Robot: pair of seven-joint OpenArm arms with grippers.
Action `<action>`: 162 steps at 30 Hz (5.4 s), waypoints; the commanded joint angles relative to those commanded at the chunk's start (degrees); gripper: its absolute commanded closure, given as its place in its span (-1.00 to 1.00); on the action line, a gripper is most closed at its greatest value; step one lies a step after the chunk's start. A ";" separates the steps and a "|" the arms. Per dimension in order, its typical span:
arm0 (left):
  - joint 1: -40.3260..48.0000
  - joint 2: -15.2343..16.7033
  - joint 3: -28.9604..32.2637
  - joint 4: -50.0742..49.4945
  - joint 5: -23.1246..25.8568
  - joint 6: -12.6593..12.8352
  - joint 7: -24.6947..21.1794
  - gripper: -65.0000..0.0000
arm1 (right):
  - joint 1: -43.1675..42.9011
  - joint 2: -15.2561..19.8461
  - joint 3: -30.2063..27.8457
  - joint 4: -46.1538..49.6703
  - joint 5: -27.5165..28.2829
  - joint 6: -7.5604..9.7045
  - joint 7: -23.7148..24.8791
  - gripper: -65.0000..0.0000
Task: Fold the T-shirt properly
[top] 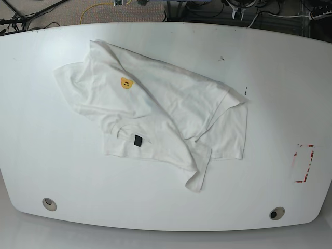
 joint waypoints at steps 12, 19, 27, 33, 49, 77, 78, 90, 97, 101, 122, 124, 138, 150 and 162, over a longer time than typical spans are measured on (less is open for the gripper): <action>5.56 -0.25 0.29 9.40 -0.60 0.19 -3.11 0.14 | -5.88 -0.69 -0.37 8.46 0.12 1.24 0.19 0.76; 9.56 -0.78 0.32 16.67 -0.99 0.44 -6.02 0.14 | -10.95 -0.76 -0.11 16.11 0.51 1.07 0.01 0.76; 15.63 -0.89 0.05 27.73 -1.55 0.36 -5.80 0.16 | -16.44 -0.82 0.17 23.83 0.69 0.61 -0.49 0.76; 18.83 -0.77 -0.29 34.16 -1.83 0.44 -5.50 0.16 | -19.10 -1.01 0.24 27.69 0.47 0.51 -0.45 0.76; 26.67 0.85 -0.91 46.50 -2.25 0.33 -5.04 0.16 | -25.39 -1.57 0.21 36.02 0.63 0.61 -0.80 0.75; 36.47 -0.81 -5.34 65.52 -4.84 0.35 -5.12 0.15 | -33.35 -2.43 1.83 53.05 0.61 0.43 -1.00 0.74; 36.75 -0.73 -5.40 66.05 -4.81 0.32 -5.12 0.15 | -33.55 -2.45 1.84 53.39 0.60 0.44 -0.97 0.74; 39.47 2.06 -5.43 70.63 -5.65 0.22 -5.36 0.15 | -37.22 -2.81 1.25 56.07 0.44 0.28 -0.57 0.74; 40.64 2.26 -5.01 73.16 -6.10 0.32 -4.94 0.15 | -39.33 -2.76 1.07 57.29 0.44 -0.01 -0.57 0.73; 41.17 2.20 -4.84 75.10 -6.59 0.31 -5.02 0.16 | -39.42 -2.65 1.31 57.84 0.48 -0.19 -0.48 0.73; 37.04 1.12 -5.84 75.92 -6.48 0.07 -5.66 0.15 | -27.61 -3.44 0.57 58.24 0.40 0.13 -0.36 0.74; 36.56 1.14 -6.11 75.98 -6.37 0.11 -5.79 0.15 | -26.60 -3.65 0.09 58.18 0.26 0.19 -0.30 0.73; 33.83 1.34 -7.22 76.60 -6.72 0.24 -5.54 0.14 | -18.52 -5.84 -2.40 57.71 0.36 0.13 -1.21 0.62; 31.49 1.10 -6.61 77.41 -6.88 0.26 -4.93 0.05 | -13.00 -5.27 -1.67 57.47 0.42 0.06 -4.81 0.36; 24.44 0.98 -6.59 80.41 -6.56 0.31 -1.40 -0.42 | -3.93 -3.68 -2.28 57.54 0.68 -0.14 -17.68 0.27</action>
